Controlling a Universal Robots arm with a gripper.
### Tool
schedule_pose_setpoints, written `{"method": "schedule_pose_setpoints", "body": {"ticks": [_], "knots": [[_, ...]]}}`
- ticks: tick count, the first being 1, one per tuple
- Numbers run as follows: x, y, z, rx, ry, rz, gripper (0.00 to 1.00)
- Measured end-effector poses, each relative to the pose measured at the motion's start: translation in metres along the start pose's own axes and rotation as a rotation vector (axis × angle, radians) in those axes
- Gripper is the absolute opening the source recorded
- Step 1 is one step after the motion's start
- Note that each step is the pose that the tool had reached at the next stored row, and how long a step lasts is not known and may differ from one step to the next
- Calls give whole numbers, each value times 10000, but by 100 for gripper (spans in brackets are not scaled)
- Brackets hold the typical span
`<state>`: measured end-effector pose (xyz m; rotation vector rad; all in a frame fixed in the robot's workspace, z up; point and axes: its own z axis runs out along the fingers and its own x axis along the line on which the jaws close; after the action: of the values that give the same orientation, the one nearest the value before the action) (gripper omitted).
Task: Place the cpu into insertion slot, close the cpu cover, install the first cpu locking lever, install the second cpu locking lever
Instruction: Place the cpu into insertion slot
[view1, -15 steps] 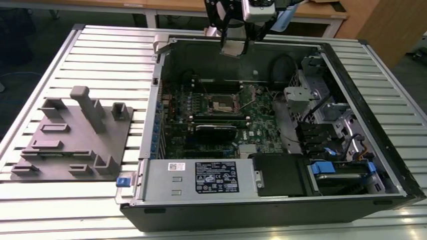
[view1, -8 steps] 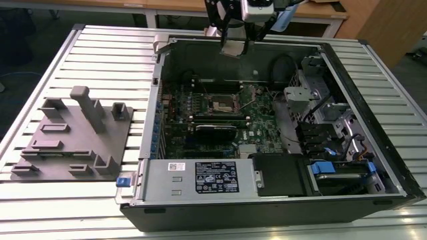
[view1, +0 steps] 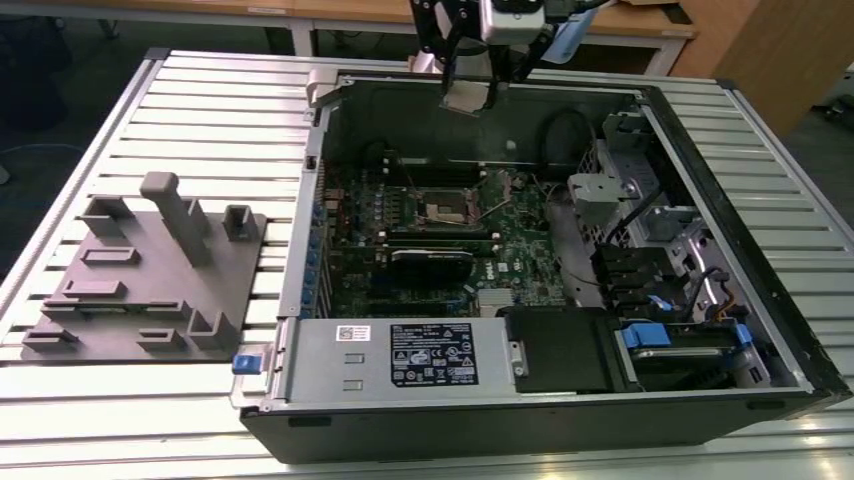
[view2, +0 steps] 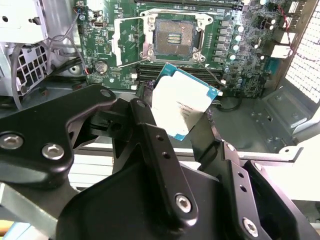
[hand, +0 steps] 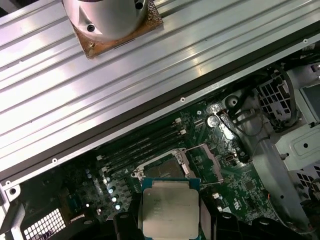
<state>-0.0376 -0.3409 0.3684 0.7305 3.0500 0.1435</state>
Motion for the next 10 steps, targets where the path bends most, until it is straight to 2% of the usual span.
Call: {"method": "schedule_pose_setpoints", "body": {"ticks": [10], "knots": [[0, 0, 0, -9, -44, 490, 54]]}}
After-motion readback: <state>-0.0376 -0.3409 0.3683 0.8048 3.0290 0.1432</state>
